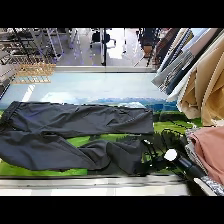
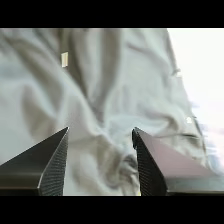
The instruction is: Fold the clothes and pants, and hang the long-sleeved shirts on hangers.
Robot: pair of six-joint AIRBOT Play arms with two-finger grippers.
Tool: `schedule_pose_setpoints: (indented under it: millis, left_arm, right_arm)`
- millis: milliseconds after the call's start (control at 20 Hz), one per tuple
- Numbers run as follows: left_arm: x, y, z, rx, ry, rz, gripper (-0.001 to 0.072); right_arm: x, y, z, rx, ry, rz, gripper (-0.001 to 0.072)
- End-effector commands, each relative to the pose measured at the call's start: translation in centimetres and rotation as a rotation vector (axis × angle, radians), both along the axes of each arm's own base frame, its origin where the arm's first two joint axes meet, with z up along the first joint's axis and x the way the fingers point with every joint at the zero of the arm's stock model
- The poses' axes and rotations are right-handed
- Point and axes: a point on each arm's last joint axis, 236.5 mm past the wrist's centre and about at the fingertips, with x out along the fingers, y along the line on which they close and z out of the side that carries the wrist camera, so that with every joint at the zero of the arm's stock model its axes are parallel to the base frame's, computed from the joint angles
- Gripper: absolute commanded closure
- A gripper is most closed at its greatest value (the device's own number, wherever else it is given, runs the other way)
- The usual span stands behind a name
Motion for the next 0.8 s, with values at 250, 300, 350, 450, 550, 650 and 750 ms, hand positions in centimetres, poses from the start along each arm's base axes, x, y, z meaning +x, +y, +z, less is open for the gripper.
schedule_pose_setpoints:
  millis: [250,300,350,450,550,650,750]
  left_arm:
    - [0.9,-1.7,4.1,0.067,-0.069,-0.027,0.0297]
    - [0.9,-1.7,4.1,0.067,-0.069,-0.026,0.0297]
    - [1.0,-1.6,4.1,0.068,-0.069,-0.025,0.0297]
    - [1.1,-1.6,3.7,0.072,-0.061,-0.025,0.0297]
    - [0.6,-1.4,2.1,0.103,0.004,-0.040,0.0297]
    - [-0.7,-1.1,-0.7,0.157,0.130,-0.075,0.0297]
    - [-1.9,-0.7,-3.5,0.184,0.245,-0.106,0.0297]
  right_arm:
    - [-1.8,7.7,19.4,0.410,-0.357,0.103,0.0695]
    - [-1.9,7.4,24.4,0.423,-0.478,0.047,0.0695]
    - [-1.3,5.9,30.2,0.432,-0.654,-0.051,0.0695]
    - [1.2,-1.3,39.3,0.318,-1.051,-0.302,0.0695]
    - [4.5,-10.2,42.0,0.011,-1.249,-0.554,0.0695]
    - [8.1,-15.3,37.0,-0.327,-1.129,-0.641,0.0694]
    - [12.2,-17.2,28.5,-0.581,-0.899,-0.544,0.0694]
